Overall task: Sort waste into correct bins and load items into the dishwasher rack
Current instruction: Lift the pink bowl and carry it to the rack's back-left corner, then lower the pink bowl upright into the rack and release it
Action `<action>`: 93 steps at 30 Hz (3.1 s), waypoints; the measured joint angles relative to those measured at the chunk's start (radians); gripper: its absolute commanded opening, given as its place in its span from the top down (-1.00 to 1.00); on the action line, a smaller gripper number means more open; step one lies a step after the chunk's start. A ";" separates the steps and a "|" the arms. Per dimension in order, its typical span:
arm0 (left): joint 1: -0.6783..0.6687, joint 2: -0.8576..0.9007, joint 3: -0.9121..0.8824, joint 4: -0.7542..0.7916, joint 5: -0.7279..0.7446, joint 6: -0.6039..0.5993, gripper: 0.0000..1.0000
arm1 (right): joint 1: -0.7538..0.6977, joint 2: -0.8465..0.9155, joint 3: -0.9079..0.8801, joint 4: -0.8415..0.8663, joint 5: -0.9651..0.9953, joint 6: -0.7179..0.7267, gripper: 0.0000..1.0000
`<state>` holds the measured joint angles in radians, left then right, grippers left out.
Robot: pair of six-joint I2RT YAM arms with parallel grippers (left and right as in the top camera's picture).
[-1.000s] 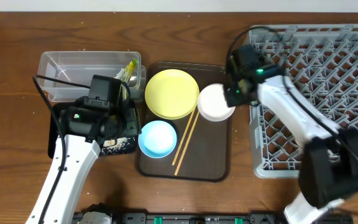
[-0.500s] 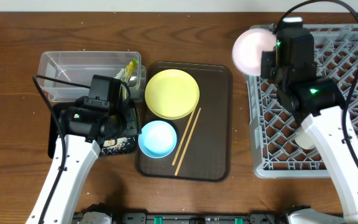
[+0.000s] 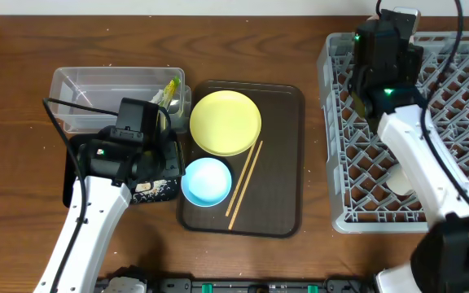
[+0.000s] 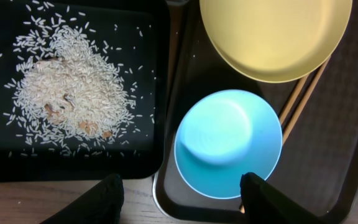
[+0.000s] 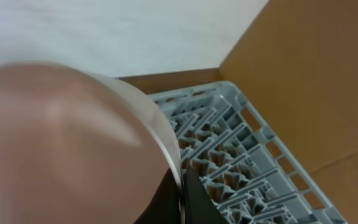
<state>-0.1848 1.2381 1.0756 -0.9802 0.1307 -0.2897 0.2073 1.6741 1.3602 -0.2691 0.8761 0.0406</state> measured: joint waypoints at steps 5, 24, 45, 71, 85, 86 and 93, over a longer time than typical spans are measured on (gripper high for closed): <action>0.000 0.000 0.000 0.000 0.000 -0.001 -0.26 | -0.015 0.075 0.000 0.085 0.051 -0.015 0.97; 0.000 0.000 0.000 0.000 0.000 -0.001 -0.26 | -0.007 0.218 0.000 0.101 0.154 -0.038 0.97; 0.000 0.000 0.000 0.000 0.000 -0.001 -0.27 | 0.008 0.234 0.000 0.123 0.161 -0.038 0.97; 0.000 0.000 0.000 0.000 0.000 -0.001 -0.27 | 0.117 0.264 0.000 -0.023 0.169 -0.024 0.98; 0.000 0.000 0.000 -0.005 0.000 -0.001 -0.28 | 0.137 0.195 -0.001 -0.278 0.001 0.175 0.44; 0.000 0.000 0.000 -0.005 0.000 -0.001 -0.39 | 0.137 0.172 -0.001 -0.280 -0.011 0.183 0.30; 0.000 0.000 0.000 -0.017 -0.005 -0.001 -0.45 | 0.137 -0.067 -0.001 -0.359 -0.225 0.190 0.06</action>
<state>-0.1848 1.2377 1.0756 -0.9970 0.1261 -0.2905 0.3447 1.6073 1.3590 -0.6285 0.6506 0.2310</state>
